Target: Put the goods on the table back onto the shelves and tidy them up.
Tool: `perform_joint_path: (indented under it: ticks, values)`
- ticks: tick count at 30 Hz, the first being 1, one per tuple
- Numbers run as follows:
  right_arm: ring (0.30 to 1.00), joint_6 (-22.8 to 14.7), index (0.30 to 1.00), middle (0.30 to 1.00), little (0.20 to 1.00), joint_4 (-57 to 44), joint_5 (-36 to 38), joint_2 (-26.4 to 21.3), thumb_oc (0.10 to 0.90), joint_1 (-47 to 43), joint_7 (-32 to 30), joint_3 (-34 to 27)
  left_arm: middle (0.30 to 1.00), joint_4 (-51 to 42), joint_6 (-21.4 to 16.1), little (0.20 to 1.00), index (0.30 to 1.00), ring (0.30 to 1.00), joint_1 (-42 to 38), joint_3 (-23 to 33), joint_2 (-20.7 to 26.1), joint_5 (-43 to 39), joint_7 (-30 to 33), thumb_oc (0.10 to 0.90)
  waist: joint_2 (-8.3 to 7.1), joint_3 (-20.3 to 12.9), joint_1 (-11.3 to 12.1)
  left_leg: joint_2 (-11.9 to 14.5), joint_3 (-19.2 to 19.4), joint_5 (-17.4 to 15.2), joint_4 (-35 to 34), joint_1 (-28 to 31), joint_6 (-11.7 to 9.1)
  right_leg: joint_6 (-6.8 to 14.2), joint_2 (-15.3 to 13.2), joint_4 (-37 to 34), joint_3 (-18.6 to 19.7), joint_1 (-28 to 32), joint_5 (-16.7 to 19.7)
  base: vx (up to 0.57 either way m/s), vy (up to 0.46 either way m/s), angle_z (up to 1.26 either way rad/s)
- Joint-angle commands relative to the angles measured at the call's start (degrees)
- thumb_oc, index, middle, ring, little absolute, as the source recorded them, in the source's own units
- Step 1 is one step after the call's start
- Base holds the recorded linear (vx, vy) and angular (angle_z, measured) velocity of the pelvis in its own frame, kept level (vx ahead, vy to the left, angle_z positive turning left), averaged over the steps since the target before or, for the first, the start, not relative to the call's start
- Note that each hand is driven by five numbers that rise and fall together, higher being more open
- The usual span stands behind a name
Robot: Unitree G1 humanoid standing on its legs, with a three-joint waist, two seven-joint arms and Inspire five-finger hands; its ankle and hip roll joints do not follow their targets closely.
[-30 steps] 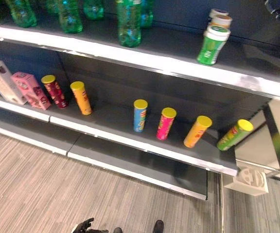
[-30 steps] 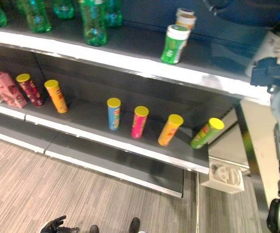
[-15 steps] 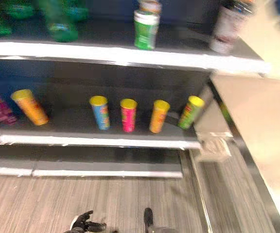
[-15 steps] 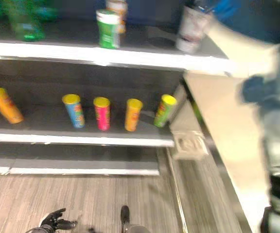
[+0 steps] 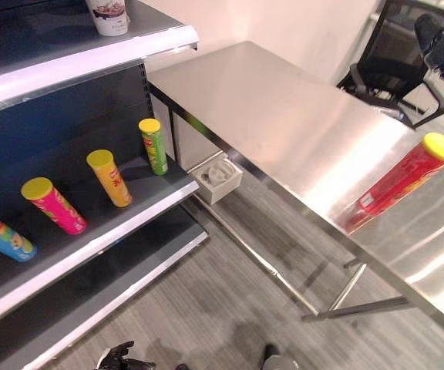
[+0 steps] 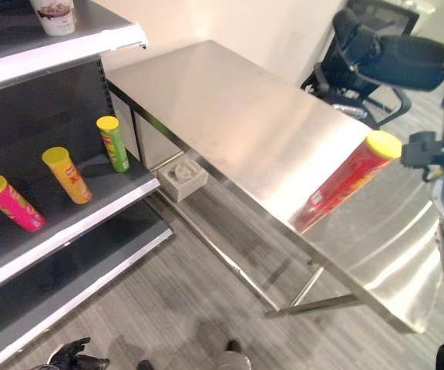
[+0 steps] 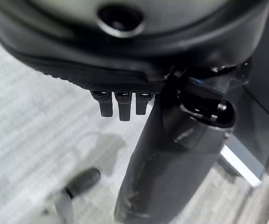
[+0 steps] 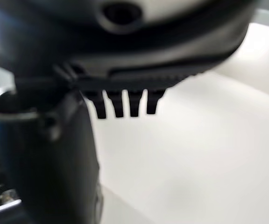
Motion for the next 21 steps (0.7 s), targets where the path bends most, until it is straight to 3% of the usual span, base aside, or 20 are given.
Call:
perform_joint_path:
  ticks: [1,3,4,8,14,21]
  values:
    - [0.9,-1.5,0.9,0.9,0.9,1.1,3.4,-1.5,0.8,-4.2,-2.5,-8.5,0.9,-1.5,-1.5,0.9,0.9,0.9,1.7,1.1,0.9,1.2,-0.6,0.8,-1.05,-5.0,1.9,-2.0,-5.6,-1.4,-5.2,-0.4,-1.9,7.2,-3.8,-0.7,3.4,-1.5,0.2,0.0,-0.052,-0.52]
    - [0.9,-1.5,0.9,0.9,0.9,1.1,3.4,-1.5,0.8,-4.1,-2.5,-8.6,0.9,-1.5,-1.5,0.9,0.9,0.9,1.7,1.1,0.9,1.2,-0.6,0.8,-1.06,-5.0,1.9,-2.0,-5.5,-1.4,-5.2,-0.4,-1.9,7.2,-3.8,-0.7,3.5,-1.5,0.2,0.03,-0.116,-0.33]
    - [0.9,-1.2,0.9,0.9,0.9,1.7,6.6,-0.6,0.8,-0.3,-0.4,-10.4,0.9,-1.7,-1.3,0.9,0.9,0.9,2.4,2.3,0.5,0.7,-0.9,0.8,-2.03,-5.8,1.9,-0.4,-4.5,-0.5,-5.2,-0.2,-3.1,7.4,-2.6,-4.0,2.3,-0.6,-1.1,0.08,-0.314,-0.02]
    - [0.9,-0.7,0.9,0.9,0.9,0.9,11.0,2.1,0.8,6.9,3.5,-14.6,0.9,-1.7,-1.0,0.9,0.9,0.9,2.6,1.7,-0.2,0.9,-1.7,0.8,-1.93,-6.3,1.4,1.4,-5.9,0.0,-5.2,0.1,-4.2,6.4,-1.3,-4.3,1.0,0.5,-3.3,0.08,-0.2,0.0]
    - [0.9,2.5,0.9,0.9,0.9,7.0,16.1,3.4,0.8,9.4,8.9,-10.2,0.9,-1.8,-0.5,0.9,0.9,0.9,2.6,0.4,-0.6,1.5,-3.2,0.8,-0.35,-6.1,1.7,3.7,-7.0,1.6,-5.2,0.0,-5.9,5.0,0.9,-4.3,-0.6,1.9,-5.8,0.03,-0.114,0.1]
    - [0.9,3.9,0.9,0.9,0.9,11.0,16.3,4.2,0.8,7.8,10.8,-6.1,0.9,-1.4,-0.5,0.9,0.9,0.9,2.8,-0.5,-0.6,2.0,-3.7,0.8,0.72,-5.9,2.3,4.4,-8.1,2.5,-5.2,-0.6,-6.5,4.3,1.6,-4.3,-1.6,2.6,-6.7,0.01,-0.049,0.11]
